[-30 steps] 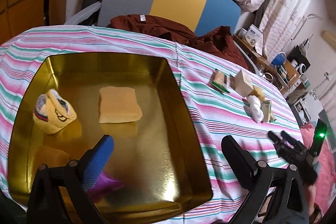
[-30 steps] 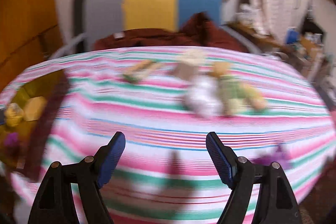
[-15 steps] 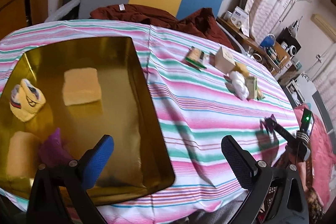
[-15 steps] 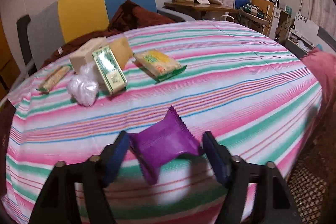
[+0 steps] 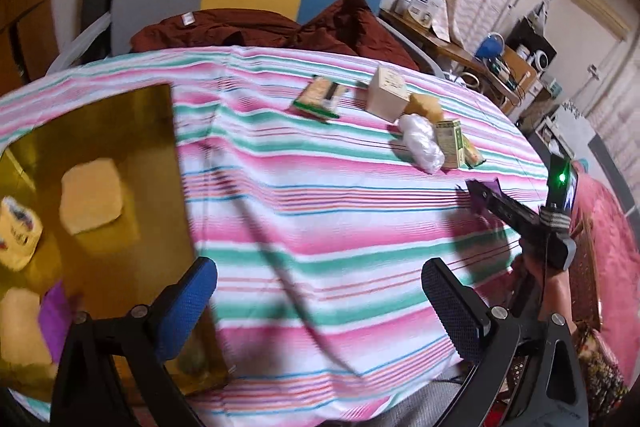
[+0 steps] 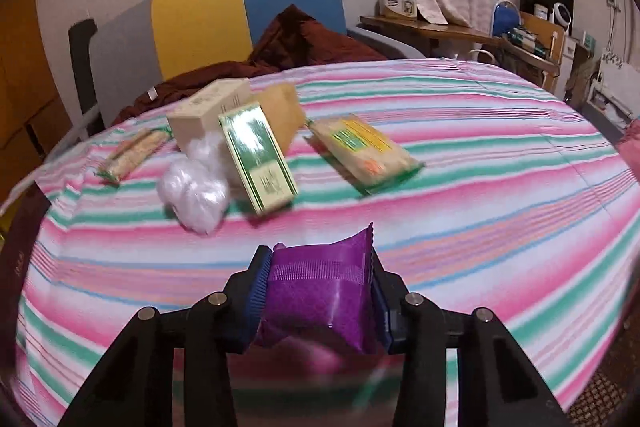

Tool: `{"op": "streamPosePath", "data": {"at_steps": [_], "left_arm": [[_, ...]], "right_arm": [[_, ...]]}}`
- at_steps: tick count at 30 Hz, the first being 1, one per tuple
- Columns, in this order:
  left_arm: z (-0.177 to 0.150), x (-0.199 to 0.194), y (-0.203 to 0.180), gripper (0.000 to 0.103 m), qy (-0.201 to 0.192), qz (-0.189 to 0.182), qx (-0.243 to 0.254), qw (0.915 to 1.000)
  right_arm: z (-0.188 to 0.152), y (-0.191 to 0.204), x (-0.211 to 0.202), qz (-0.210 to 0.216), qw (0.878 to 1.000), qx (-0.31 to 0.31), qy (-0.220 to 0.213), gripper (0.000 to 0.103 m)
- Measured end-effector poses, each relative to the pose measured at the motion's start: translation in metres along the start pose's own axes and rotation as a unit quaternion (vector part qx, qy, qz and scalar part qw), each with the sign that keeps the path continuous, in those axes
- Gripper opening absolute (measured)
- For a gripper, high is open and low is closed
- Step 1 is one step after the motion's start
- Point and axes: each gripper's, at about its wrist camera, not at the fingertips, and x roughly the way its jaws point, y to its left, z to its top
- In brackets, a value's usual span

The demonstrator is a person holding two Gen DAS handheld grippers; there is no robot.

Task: Organize objects
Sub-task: 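Grasp the second purple packet with the right gripper, then grasp the white plastic bag with the left gripper while the right gripper holds the purple packet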

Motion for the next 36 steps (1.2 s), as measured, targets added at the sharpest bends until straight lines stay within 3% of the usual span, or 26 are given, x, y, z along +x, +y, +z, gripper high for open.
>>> {"op": "streamPosePath", "data": {"at_steps": [4, 11, 16, 23, 25, 26, 27, 30, 33, 36], "left_arm": [[0.016, 0.023, -0.022, 0.103, 0.008, 0.01, 0.028, 0.9995], [0.045, 0.082, -0.064, 0.103, 0.022, -0.007, 0.061, 0.9979], [0.067, 0.13, -0.104, 0.103, 0.018, -0.014, 0.099, 0.9948], [0.09, 0.187, -0.137, 0.101, 0.005, 0.019, 0.141, 0.9898], [0.093, 0.197, -0.142, 0.094, 0.005, 0.029, 0.159, 0.9868], [0.093, 0.202, -0.145, 0.086, 0.005, 0.029, 0.172, 0.9847], [0.092, 0.206, -0.147, 0.07, 0.007, 0.023, 0.181, 0.9831], [0.091, 0.212, -0.146, 0.037, 0.012, 0.003, 0.188, 0.9821], [0.091, 0.208, -0.136, 0.022, 0.007, -0.012, 0.173, 0.9848], [0.085, 0.199, -0.122, 0.017, -0.004, -0.017, 0.156, 0.9876]], "right_arm": [[0.003, -0.007, 0.012, -0.003, 1.0, 0.025, 0.003, 0.044], [-0.005, -0.013, 0.008, 0.013, 0.999, 0.047, -0.018, 0.044], [-0.007, -0.016, 0.007, 0.002, 0.998, 0.059, -0.031, 0.044], [-0.007, -0.026, 0.007, 0.008, 0.996, 0.085, -0.037, 0.045], [-0.007, -0.025, 0.008, 0.004, 0.996, 0.081, -0.037, 0.045], [-0.007, -0.024, 0.008, 0.003, 0.996, 0.081, -0.037, 0.045], [-0.007, -0.025, 0.008, 0.003, 0.996, 0.081, -0.037, 0.045], [-0.007, -0.025, 0.008, 0.005, 0.996, 0.083, -0.038, 0.045], [-0.008, -0.025, 0.008, 0.004, 0.996, 0.082, -0.038, 0.045], [-0.007, -0.025, 0.008, 0.002, 0.996, 0.08, -0.038, 0.045]]}}
